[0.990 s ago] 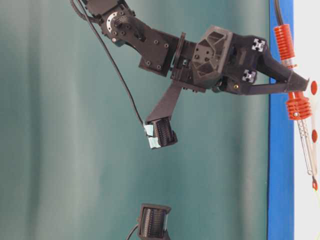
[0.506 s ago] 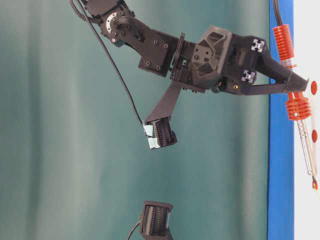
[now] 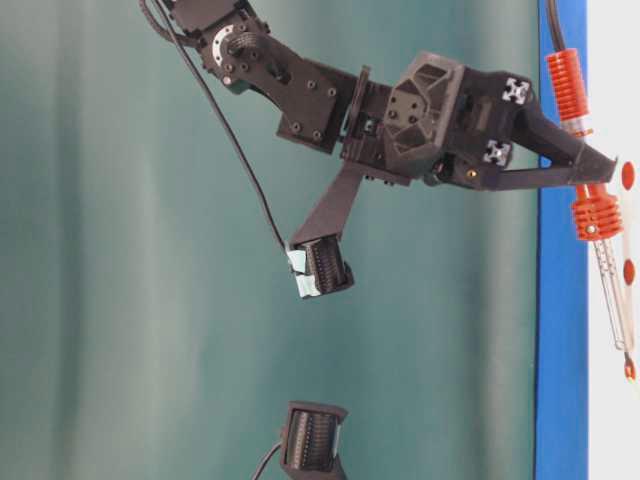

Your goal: Touch the tip of the soldering iron to the tip of the solder at the mark.

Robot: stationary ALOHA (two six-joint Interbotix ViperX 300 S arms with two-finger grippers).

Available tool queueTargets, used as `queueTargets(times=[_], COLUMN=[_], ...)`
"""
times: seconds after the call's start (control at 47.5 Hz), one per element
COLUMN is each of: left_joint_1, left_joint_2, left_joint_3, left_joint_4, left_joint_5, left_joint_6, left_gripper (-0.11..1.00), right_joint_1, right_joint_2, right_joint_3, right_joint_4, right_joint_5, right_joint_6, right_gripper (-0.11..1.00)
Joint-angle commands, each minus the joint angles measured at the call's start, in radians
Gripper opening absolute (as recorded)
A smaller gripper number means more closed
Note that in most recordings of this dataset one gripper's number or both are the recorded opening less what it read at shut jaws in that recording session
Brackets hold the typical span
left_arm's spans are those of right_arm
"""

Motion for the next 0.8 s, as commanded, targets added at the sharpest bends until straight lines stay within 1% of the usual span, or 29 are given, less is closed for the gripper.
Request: queueTargets(times=[0.0,0.548,0.674,0.779], left_joint_1=[-0.002,-0.002,-0.002,-0.002], left_joint_2=[-0.008,-0.012,-0.037,-0.087], left_joint_3=[-0.025,-0.025,-0.021,-0.017], left_joint_4=[0.002,0.003,0.002,0.002], left_joint_5=[-0.003,-0.003,-0.002,0.020], left_joint_6=[0.000,0.003,0.009,0.011], left_gripper=[0.02,0.02,0.02,0.02], right_joint_1=[-0.002,0.000,0.000,0.000], right_joint_2=[-0.014,-0.014,-0.014,-0.014], right_joint_3=[-0.021,-0.021,-0.020,-0.020], right_joint_4=[-0.002,-0.002,-0.002,-0.002], right_joint_5=[-0.003,-0.006,-0.006,-0.006], right_joint_6=[0.000,0.000,0.000,0.000], right_gripper=[0.06,0.06,0.06,0.06])
